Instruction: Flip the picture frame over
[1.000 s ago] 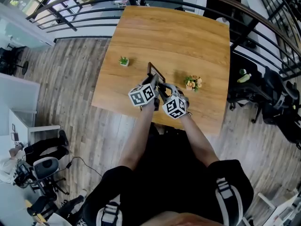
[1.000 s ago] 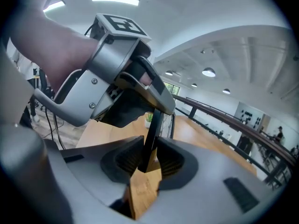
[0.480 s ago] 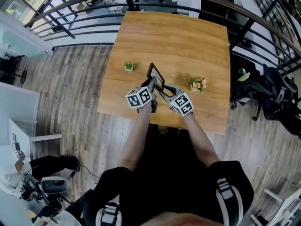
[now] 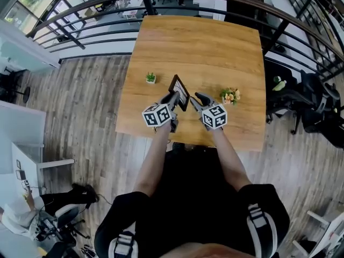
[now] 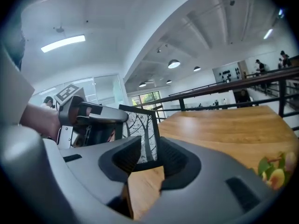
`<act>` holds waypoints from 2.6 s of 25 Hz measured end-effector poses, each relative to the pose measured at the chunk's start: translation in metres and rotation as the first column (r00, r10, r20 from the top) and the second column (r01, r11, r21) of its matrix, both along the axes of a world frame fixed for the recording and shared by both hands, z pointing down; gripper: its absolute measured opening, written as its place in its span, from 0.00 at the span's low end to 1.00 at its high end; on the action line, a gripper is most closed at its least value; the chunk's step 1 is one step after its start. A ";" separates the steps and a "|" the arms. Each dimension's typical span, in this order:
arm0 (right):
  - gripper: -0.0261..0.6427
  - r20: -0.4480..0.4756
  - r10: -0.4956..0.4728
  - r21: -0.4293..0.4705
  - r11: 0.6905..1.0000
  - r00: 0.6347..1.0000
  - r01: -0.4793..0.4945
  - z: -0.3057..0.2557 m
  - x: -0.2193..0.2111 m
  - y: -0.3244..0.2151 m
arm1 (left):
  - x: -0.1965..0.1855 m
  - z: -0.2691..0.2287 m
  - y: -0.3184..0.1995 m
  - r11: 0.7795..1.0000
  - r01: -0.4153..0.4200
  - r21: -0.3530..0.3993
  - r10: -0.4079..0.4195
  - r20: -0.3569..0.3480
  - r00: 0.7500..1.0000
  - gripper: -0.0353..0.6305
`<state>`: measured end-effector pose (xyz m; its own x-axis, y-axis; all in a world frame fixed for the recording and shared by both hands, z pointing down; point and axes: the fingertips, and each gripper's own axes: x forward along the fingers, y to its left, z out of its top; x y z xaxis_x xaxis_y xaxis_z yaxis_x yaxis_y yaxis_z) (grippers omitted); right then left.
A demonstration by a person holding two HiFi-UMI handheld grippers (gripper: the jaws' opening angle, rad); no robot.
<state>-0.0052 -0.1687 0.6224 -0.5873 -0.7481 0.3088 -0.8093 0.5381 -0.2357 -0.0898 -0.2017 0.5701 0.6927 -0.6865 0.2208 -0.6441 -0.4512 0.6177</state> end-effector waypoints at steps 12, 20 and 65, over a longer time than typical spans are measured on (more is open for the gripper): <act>0.23 0.018 0.049 -0.059 0.997 0.999 -0.048 0.022 0.017 0.002 | 0.026 0.011 0.024 0.970 -0.235 0.061 0.239 -0.062 0.969 0.19; 0.30 0.066 -0.024 -0.098 0.995 0.998 0.030 0.024 0.028 0.004 | 0.033 0.012 0.039 0.917 -0.387 0.097 0.392 -0.038 0.919 0.19; 0.17 0.427 0.178 -0.295 0.954 0.887 -0.049 0.073 0.010 0.035 | 0.035 0.046 0.020 0.759 -0.650 -0.032 0.626 -0.235 0.743 0.18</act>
